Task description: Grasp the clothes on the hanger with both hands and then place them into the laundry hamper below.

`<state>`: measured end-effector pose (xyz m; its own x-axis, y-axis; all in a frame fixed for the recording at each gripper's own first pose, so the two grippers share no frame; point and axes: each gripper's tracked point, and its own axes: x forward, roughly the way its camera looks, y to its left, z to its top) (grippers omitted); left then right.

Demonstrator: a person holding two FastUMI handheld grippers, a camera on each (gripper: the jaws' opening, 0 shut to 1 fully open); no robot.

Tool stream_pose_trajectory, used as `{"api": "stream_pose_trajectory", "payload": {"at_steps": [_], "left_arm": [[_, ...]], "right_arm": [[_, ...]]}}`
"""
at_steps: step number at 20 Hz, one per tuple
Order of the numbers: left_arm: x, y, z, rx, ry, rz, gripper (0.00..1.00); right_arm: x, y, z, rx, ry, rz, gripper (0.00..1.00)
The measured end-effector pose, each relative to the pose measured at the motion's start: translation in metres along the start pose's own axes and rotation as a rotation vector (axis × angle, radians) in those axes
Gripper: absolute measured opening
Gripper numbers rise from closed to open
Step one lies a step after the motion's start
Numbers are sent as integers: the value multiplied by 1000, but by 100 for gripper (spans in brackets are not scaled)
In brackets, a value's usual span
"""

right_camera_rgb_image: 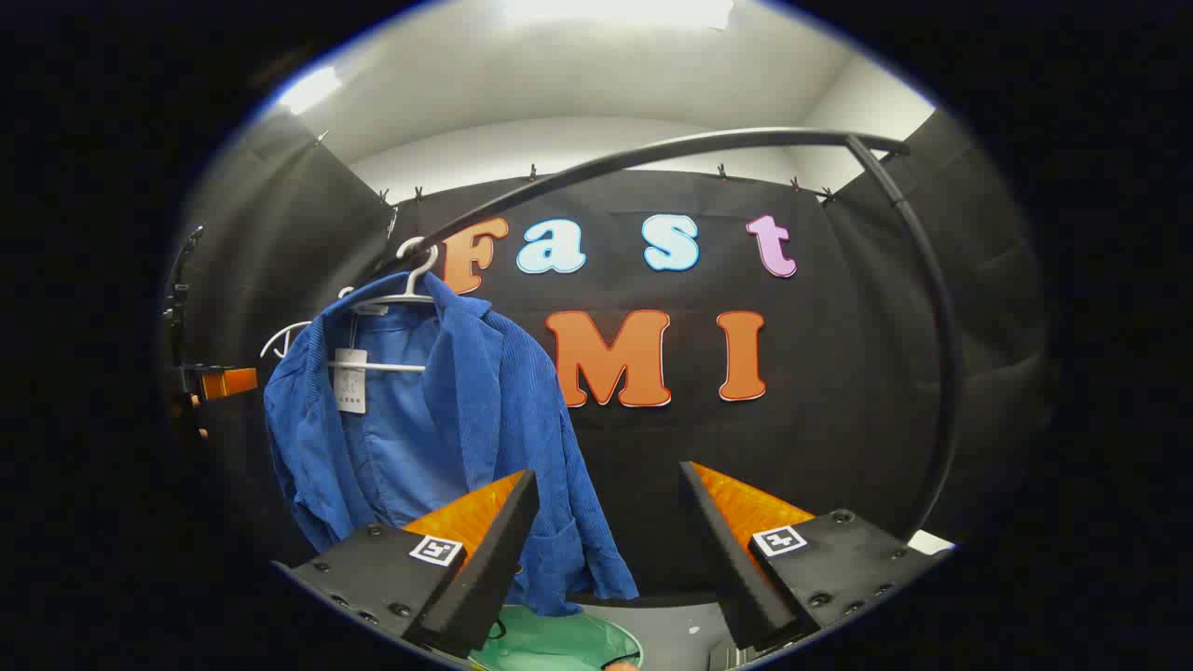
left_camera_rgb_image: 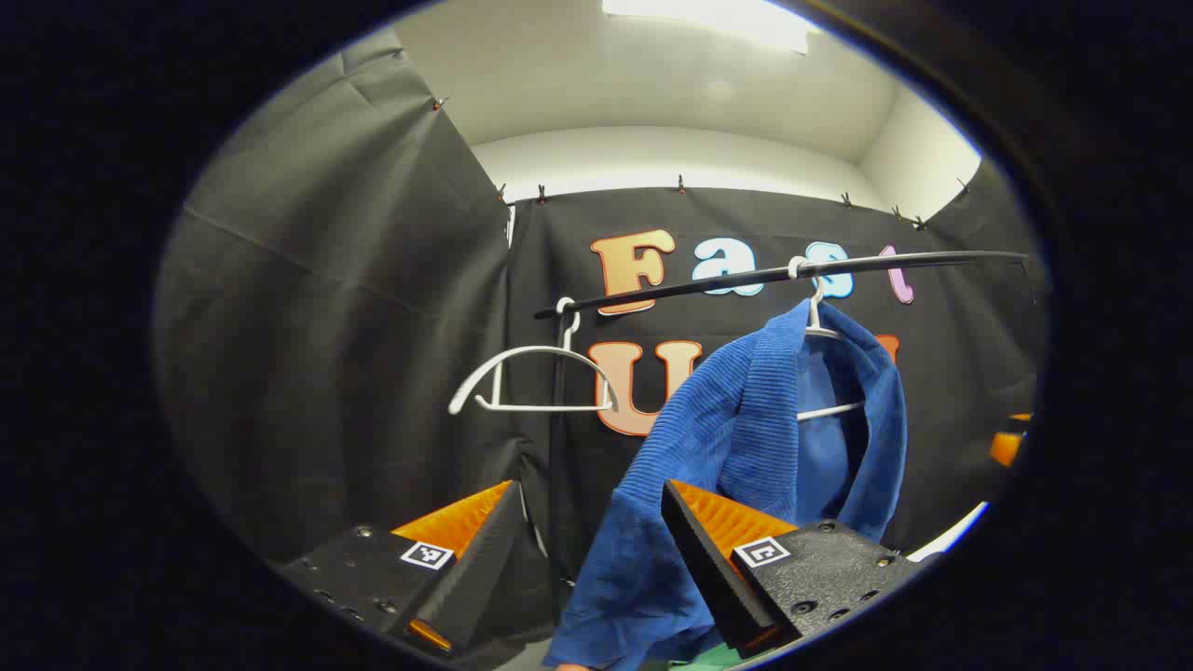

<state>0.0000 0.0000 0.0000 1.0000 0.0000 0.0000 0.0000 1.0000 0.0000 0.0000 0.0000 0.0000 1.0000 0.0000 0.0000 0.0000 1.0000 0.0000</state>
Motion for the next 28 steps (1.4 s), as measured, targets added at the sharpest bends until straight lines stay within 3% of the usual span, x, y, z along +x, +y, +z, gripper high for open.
{"api": "stream_pose_trajectory", "payload": {"at_steps": [1,3,4,5,7,9,13,15,17,18,20,21,23,24,28], "left_arm": [[4,-5,-3,-51,5,-7,93],[11,10,3,-65,-7,49,95],[15,21,14,-22,-16,84,94],[17,36,30,34,-19,144,97],[25,49,67,73,-43,190,94],[25,66,86,266,-19,260,94],[45,24,117,436,-16,210,93],[46,-17,123,404,-51,137,96],[34,-56,115,319,-59,76,99],[28,-69,104,261,-41,54,99],[6,-85,77,142,18,32,100],[-1,-85,65,93,47,34,100],[-13,-83,44,36,97,47,96],[-19,-79,36,20,121,59,96],[-31,-60,26,-9,155,118,95]], "right_arm": [[9,0,-6,-9,3,13,89],[25,-5,-6,-37,0,18,89],[31,-8,-3,-52,5,15,98],[35,-12,3,-61,5,10,98],[41,-20,20,-61,1,-10,98],[45,-23,40,-62,-1,-25,97],[49,-30,74,-86,33,-47,98],[49,-32,85,-97,41,-57,98],[46,-32,86,-133,67,-72,89],[42,-27,85,-137,80,-63,97],[36,-11,81,-129,104,-42,97],[34,-5,80,-120,110,-31,90],[28,-3,77,-104,117,-41,97],[28,-2,73,-95,130,-51,94],[33,27,65,14,211,-17,98]]}}
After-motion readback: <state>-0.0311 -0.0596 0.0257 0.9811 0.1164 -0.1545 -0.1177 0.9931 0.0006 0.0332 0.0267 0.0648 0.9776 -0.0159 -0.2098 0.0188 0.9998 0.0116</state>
